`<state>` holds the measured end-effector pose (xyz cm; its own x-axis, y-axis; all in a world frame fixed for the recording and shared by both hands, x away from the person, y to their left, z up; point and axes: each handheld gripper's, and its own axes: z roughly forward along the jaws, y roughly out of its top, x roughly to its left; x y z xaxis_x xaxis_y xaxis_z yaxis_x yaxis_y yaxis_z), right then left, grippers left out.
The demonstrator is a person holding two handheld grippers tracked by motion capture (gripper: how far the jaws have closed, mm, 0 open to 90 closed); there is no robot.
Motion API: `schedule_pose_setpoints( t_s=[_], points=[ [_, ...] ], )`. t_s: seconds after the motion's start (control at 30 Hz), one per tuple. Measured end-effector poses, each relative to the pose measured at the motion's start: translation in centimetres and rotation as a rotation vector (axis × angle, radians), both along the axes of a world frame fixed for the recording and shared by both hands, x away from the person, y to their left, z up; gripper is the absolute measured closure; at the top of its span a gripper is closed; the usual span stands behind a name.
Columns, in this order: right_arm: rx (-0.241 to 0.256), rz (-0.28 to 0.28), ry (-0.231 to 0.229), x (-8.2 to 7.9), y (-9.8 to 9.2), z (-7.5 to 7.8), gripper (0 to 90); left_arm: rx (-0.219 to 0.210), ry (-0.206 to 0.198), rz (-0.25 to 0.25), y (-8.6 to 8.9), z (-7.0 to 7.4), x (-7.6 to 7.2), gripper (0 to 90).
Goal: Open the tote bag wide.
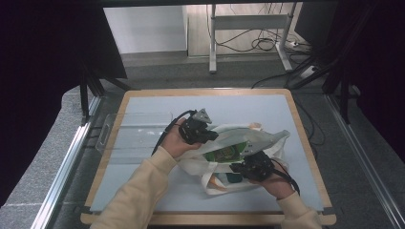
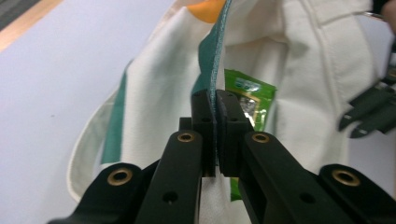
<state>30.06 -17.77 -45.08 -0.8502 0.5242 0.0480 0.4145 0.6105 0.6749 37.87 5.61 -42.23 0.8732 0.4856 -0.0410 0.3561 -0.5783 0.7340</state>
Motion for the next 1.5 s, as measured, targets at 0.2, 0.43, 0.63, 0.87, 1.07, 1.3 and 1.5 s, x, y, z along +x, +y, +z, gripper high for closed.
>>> schedule_pose_setpoints(
  t_s=[0.2, 0.43, 0.63, 0.87, 1.07, 1.3, 1.5],
  points=[
    [0.001, 0.009, 0.007, -0.4, -0.1, -0.2, 87.6, 0.011, -0.013, 0.033, 0.4, 0.0, 0.9, 88.1],
    [0.002, 0.021, 0.018, -1.1, -0.3, -0.4, 87.6, 0.038, -0.028, 0.053, 0.8, 0.0, 1.9, 88.1],
    [0.004, 0.032, 0.038, -1.7, -0.5, -1.0, 87.6, 0.043, -0.030, 0.088, 1.1, -0.3, 3.0, 88.1],
    [0.002, 0.042, 0.053, -2.7, -0.7, -1.8, 87.5, 0.027, -0.017, 0.142, 1.4, -1.0, 4.2, 88.2],
    [-0.001, 0.050, 0.059, -3.2, -0.7, -2.3, 87.6, 0.031, -0.010, 0.169, 1.7, -1.5, 5.2, 88.1],
    [-0.010, 0.060, 0.061, -3.8, -0.9, -3.0, 87.5, 0.033, -0.001, 0.197, 1.6, -1.8, 6.2, 88.1],
    [-0.019, 0.061, 0.067, -3.9, -0.9, -3.4, 87.5, 0.035, 0.011, 0.217, 1.8, -2.1, 6.9, 88.0]
  ],
)
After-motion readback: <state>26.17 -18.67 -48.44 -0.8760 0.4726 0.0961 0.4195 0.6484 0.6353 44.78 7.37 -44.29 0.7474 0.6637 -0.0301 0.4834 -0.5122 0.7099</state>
